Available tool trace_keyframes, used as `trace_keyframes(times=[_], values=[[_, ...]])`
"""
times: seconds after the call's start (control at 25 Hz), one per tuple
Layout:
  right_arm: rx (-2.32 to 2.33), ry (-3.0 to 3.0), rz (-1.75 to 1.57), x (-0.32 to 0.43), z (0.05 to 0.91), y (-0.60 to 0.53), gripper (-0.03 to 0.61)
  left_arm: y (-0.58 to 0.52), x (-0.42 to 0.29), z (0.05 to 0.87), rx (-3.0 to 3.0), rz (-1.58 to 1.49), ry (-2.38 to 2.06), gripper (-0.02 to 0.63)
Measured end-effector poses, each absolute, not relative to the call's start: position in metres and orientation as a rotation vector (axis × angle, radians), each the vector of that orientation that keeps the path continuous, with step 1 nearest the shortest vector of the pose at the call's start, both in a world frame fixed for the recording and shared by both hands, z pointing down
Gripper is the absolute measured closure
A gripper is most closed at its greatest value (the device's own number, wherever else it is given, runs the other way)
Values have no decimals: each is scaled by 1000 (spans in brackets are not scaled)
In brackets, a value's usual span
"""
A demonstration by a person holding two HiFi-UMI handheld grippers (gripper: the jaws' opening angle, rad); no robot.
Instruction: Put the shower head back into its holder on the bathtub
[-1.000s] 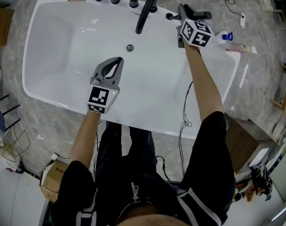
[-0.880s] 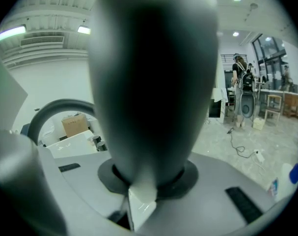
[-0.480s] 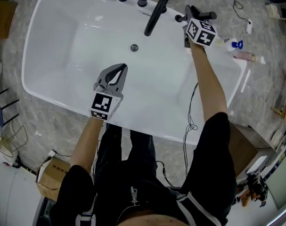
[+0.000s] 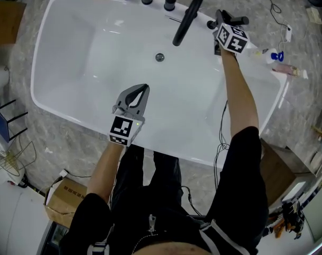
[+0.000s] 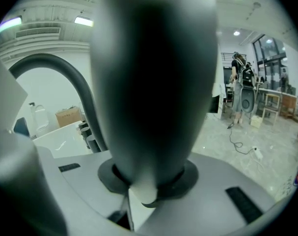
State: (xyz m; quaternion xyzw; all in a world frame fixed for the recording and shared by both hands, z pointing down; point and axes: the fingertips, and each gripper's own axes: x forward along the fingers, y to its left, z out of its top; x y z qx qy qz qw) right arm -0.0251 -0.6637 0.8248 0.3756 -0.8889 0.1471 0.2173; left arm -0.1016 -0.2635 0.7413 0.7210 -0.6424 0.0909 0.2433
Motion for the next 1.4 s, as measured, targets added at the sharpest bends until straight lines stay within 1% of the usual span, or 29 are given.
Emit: trace_keyframes(times=[0.48, 0.76, 0.8, 0.84, 0.88, 0.96, 1.04, 1.2, 1.28, 1.32, 1.4], values=[[1064, -2414, 351, -32, 838, -670, 492, -227, -125, 759, 1838, 233, -1821, 586], [1027, -2377, 363, -32, 865, -664, 491, -220, -123, 767, 1826, 235, -1815, 586], [1012, -2373, 398, -32, 874, -664, 481, -219, -123, 767, 1824, 236, -1815, 586], [997, -2369, 427, -32, 882, -663, 450, -218, -123, 768, 1822, 238, -1815, 586], [986, -2360, 436, -33, 885, -659, 434, -216, -124, 769, 1820, 241, -1815, 586], [984, -2332, 387, -34, 880, -652, 420, -214, -125, 769, 1820, 244, -1815, 586], [1000, -2316, 349, -33, 875, -649, 391, -214, -127, 767, 1822, 239, -1821, 586], [1035, -2321, 354, -23, 879, -646, 385, -214, -129, 758, 1832, 230, -1834, 586], [1055, -2327, 347, -17, 868, -639, 385, -213, -131, 751, 1838, 224, -1842, 586], [1060, -2332, 350, -14, 861, -635, 372, -213, -132, 747, 1842, 222, -1845, 586], [1071, -2347, 370, -9, 846, -622, 367, -212, -133, 736, 1855, 214, -1850, 586]])
